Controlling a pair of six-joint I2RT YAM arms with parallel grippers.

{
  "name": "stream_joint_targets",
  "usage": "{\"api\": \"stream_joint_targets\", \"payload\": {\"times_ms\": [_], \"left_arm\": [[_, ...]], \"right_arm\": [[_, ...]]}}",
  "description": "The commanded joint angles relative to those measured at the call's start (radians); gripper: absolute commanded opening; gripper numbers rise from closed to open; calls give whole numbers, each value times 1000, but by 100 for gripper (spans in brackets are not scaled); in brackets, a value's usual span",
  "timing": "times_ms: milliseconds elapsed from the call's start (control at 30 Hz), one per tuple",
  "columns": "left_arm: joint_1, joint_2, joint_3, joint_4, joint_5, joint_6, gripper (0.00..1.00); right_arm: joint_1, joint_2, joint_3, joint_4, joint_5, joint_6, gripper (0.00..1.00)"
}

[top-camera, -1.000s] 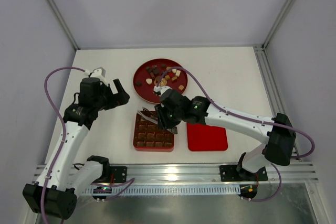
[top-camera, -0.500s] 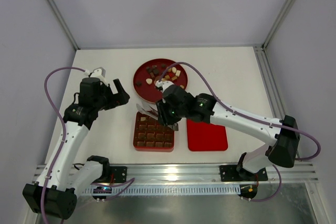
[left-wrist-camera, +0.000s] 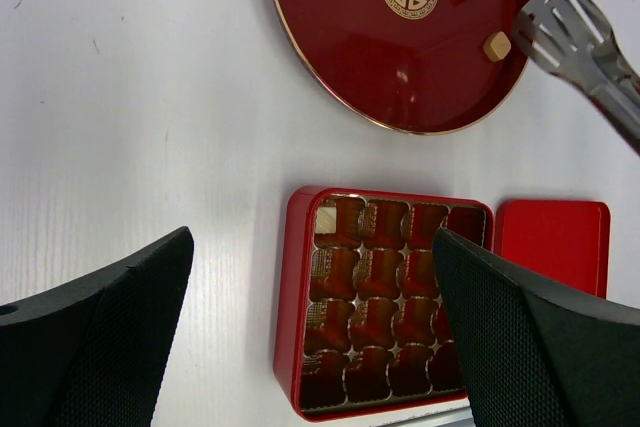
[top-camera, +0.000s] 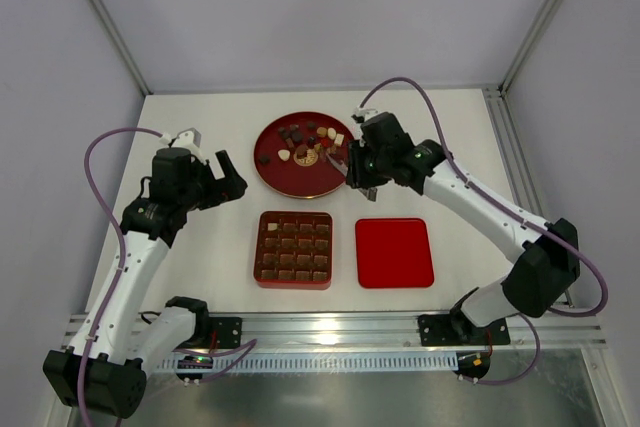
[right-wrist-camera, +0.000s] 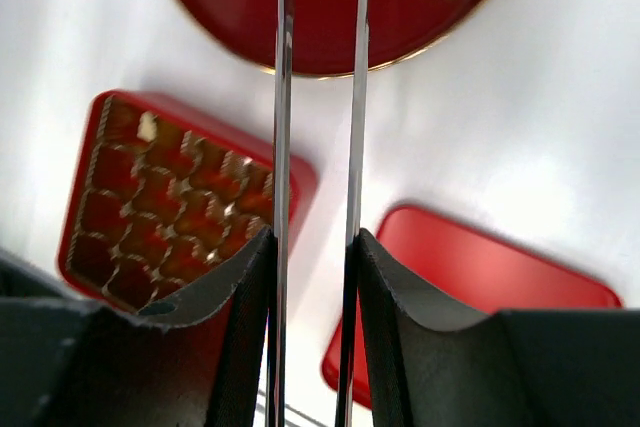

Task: Pack the chocolate

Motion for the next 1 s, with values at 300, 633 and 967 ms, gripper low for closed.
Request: {"api": "stream_joint_targets", "payload": {"times_ms": [300, 633, 967], "left_arm": [[0, -19, 2, 7, 12, 18, 100], [0, -16, 2, 7, 12, 18, 100], [0, -15, 1, 7, 12, 18, 100]], "right_arm": [[-185, 218, 172, -7, 2, -129, 39], [-193, 310, 253, -16, -10, -140, 39], [-191, 322, 267, -5, -12, -134, 39]]}}
